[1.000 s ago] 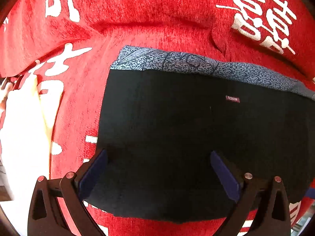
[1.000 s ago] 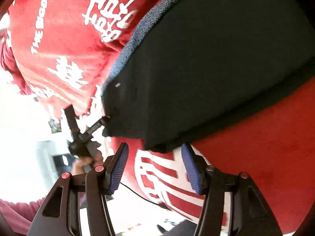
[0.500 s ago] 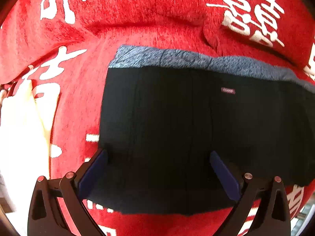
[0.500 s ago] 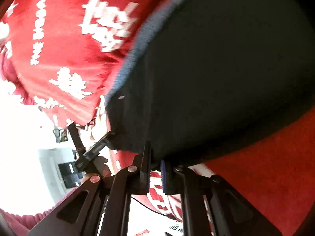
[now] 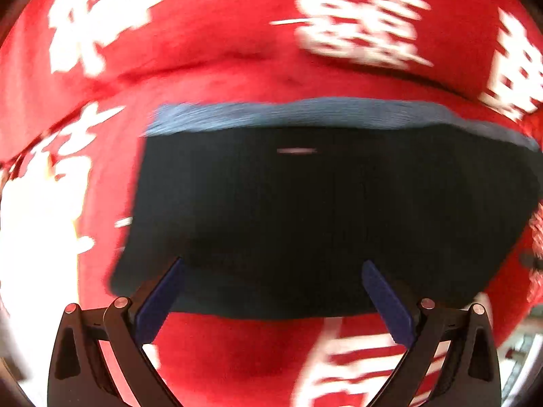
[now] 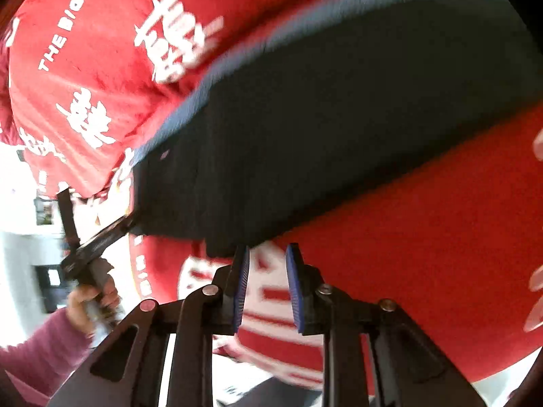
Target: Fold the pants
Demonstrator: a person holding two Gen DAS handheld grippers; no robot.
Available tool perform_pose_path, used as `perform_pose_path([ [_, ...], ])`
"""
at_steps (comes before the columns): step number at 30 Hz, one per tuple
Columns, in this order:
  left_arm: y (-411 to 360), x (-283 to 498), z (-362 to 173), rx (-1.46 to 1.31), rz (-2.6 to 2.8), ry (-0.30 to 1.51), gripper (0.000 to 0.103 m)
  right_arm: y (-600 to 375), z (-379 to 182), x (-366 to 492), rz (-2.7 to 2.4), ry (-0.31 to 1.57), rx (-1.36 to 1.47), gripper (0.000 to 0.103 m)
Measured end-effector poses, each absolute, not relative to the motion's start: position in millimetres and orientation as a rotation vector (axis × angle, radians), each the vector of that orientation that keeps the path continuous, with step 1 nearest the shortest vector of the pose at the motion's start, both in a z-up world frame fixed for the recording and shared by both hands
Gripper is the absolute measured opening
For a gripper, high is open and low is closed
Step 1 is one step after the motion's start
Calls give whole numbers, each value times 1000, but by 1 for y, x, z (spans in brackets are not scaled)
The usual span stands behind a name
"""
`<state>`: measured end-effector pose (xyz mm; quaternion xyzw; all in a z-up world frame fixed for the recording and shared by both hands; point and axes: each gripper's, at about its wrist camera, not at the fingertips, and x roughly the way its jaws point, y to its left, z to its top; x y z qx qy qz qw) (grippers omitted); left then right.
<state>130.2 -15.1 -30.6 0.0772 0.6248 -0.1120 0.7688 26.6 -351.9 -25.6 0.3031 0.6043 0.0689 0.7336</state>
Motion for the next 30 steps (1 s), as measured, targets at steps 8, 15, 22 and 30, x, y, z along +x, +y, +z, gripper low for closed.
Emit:
perform_pose_path([
  [8, -134, 116, -64, 269, -337, 1363, 103, -384, -49, 58, 112, 1353, 484, 24],
  [15, -138, 151, -42, 247, -304, 1345, 103, -429, -21, 68, -25, 1276, 479, 39],
  [22, -184, 219, -60, 208, -142, 1291, 103, -429, -33, 159, 28, 1240, 389, 40],
  [30, -173, 223, -72, 88, -119, 1317, 103, -446, -55, 188, -79, 1241, 243, 39],
])
